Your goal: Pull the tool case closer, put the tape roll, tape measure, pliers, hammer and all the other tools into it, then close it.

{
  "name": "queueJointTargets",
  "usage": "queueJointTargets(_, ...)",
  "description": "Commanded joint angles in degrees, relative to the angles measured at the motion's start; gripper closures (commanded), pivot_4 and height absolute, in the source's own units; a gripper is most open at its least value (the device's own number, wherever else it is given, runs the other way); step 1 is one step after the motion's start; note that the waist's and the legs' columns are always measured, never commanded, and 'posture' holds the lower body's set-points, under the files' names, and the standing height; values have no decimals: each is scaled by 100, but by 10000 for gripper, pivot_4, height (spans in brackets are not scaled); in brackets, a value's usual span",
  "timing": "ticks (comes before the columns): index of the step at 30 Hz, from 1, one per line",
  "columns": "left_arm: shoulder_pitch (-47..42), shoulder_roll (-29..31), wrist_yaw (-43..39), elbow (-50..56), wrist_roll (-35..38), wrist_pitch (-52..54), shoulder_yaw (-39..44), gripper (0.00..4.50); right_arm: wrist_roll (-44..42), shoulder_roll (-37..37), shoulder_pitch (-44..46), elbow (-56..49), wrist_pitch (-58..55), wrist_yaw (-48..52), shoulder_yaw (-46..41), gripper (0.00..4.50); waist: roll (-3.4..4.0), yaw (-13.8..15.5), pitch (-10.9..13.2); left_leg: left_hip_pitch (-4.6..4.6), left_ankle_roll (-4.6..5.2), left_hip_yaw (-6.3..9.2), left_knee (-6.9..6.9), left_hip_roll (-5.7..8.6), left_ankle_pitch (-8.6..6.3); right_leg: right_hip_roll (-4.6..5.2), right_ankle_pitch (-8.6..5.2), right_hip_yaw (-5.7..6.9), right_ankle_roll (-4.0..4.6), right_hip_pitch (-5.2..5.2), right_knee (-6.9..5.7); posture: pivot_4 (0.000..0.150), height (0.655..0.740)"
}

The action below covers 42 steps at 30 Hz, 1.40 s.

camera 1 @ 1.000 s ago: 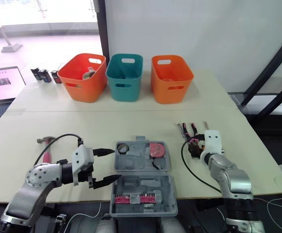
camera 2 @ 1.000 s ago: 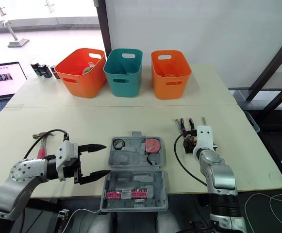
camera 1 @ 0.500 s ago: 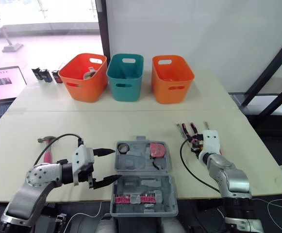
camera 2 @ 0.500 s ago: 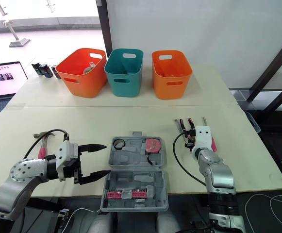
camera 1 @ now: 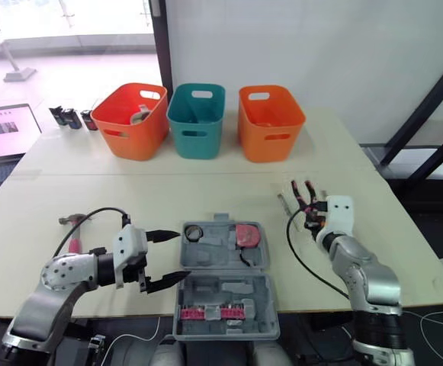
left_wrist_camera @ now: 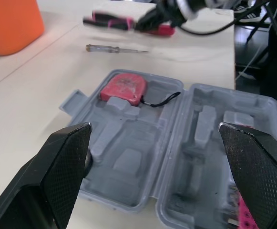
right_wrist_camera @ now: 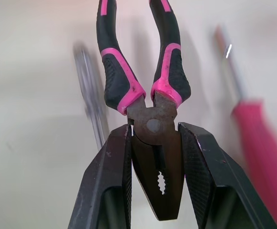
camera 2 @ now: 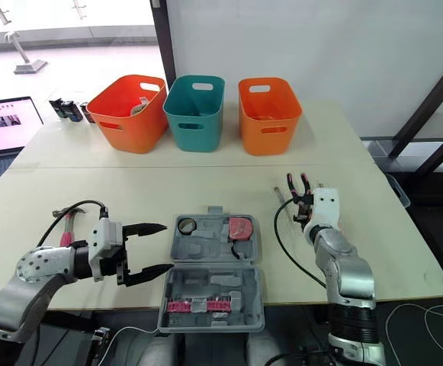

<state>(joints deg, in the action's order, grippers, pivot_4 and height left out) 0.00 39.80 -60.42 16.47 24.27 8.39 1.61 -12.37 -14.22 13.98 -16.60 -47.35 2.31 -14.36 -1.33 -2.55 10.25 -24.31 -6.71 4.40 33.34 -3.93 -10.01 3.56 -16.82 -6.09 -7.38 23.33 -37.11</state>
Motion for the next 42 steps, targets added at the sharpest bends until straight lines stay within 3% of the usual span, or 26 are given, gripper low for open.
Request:
queueJointTargets(1, 4, 69, 32, 30, 99, -50, 290, 0, -321, -357, -7, -1160, -186, 342, -183, 35202, 1, -2, 0, 0, 0, 0, -1, 0, 0, 0, -1, 0, -1, 0, 1, 1500, 7400)
queueJointTargets(5, 260, 293, -121, 40, 236, -23, 665, 0, -1227, -1252, 17, -2213, -895, 1523, 89, 35202, 5, -38, 5, 0, 0, 1, -6, 0, 0, 0, -1, 0, -1, 5, 0, 1500, 7400)
queueJointTargets(9, 556, 517, -321, 42, 307, -47, 905, 0, -1831, -2378, 357, -2480, -1337, 2600, 559, 35202, 3, -64, 7, 3, 0, 1, -10, -1, 0, 1, -3, -2, 2, 4, 2, 1500, 7400)
queueJointTargets(14, 987, 730, -695, -79, 317, -237, 1154, 0, -1967, -3307, 1781, -2067, -1746, 3585, 1969, 35202, 5, -112, 19, -2, 0, -3, 9, 1, 0, 6, 0, -5, 7, 4, 6, 1500, 7400)
queueJointTargets(21, 1272, 897, -1052, -405, 249, -551, 1463, 0, -1106, -3372, 3901, -1126, -1783, 4672, 4682, 35202, 0, -131, 23, -19, -1, -9, -7, 0, -1, 7, 3, -7, 12, 38, 8, 1500, 7400)
queueJointTargets(24, 1334, 860, -1021, -358, 291, -571, 1504, 0, -863, -3087, 4402, -767, -1856, 4844, 5261, 35202, 0, -133, 23, -34, -1, -10, -21, 0, -1, 6, -2, -6, 5, 57, 6, 1500, 7400)
queueJointTargets(28, 1442, 805, -926, -208, 282, -584, 1502, 0, -610, -2920, 4685, -705, -1851, 5052, 5762, 35202, 2, -138, 24, -91, 0, -8, -14, 0, 1, 3, 3, -5, -3, 118, -16, 1500, 7400)
queueJointTargets(42, 1605, 729, -622, 73, 277, -541, 1497, 0, 25, -2250, 4607, -79, -1714, 5052, 6225, 35202, 1, -146, 23, -91, -1, -7, 15, -1, 2, 1, 4, -4, 1, 114, -30, 1500, 7400)
